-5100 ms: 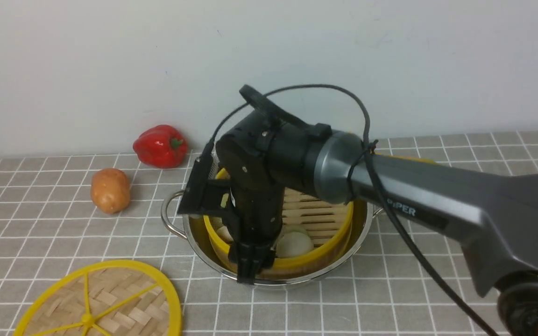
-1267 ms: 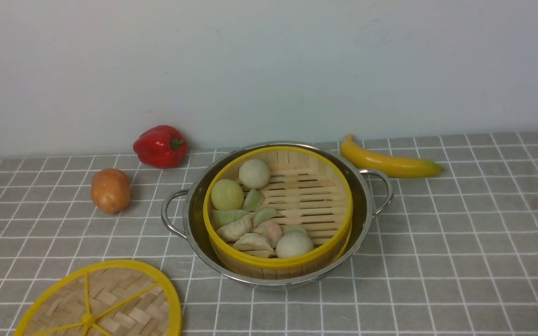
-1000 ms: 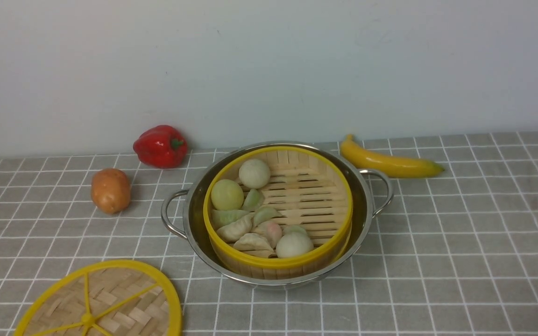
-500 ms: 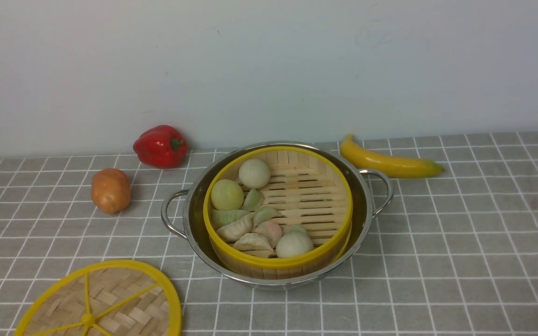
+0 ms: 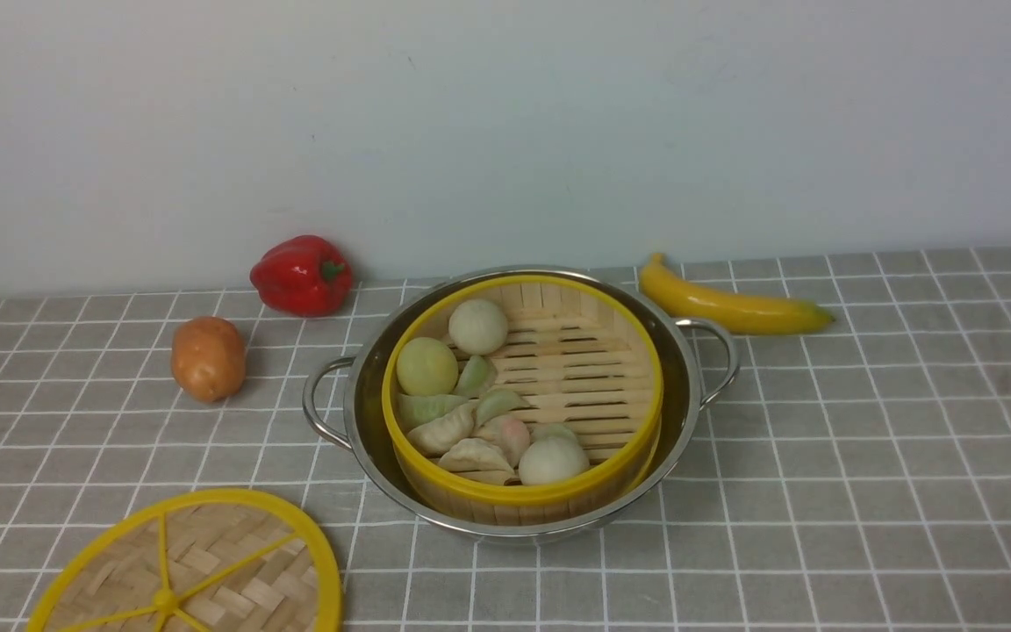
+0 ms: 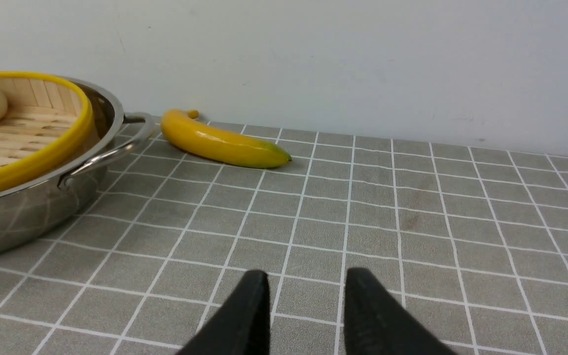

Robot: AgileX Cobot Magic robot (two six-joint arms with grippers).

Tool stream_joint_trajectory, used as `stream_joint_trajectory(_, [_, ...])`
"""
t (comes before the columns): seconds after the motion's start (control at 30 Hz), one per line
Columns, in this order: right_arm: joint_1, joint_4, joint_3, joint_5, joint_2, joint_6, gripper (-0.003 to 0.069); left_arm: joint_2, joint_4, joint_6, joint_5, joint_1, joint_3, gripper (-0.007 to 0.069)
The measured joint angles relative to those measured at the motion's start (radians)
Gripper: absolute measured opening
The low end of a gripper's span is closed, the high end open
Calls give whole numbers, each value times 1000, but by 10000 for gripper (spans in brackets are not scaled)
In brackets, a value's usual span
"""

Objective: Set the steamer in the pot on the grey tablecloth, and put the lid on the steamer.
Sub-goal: 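Grasp the bamboo steamer lid lying on the table by its centre knob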

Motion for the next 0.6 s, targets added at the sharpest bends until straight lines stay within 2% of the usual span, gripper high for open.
stream_joint_trajectory(0.5, [0,0,0,0,0,-1,240,0,2,10,-8,0,0,557])
stream_joint_trajectory(0.6, [0,0,0,0,0,-1,240,0,-54,-8,-96,0,0,557])
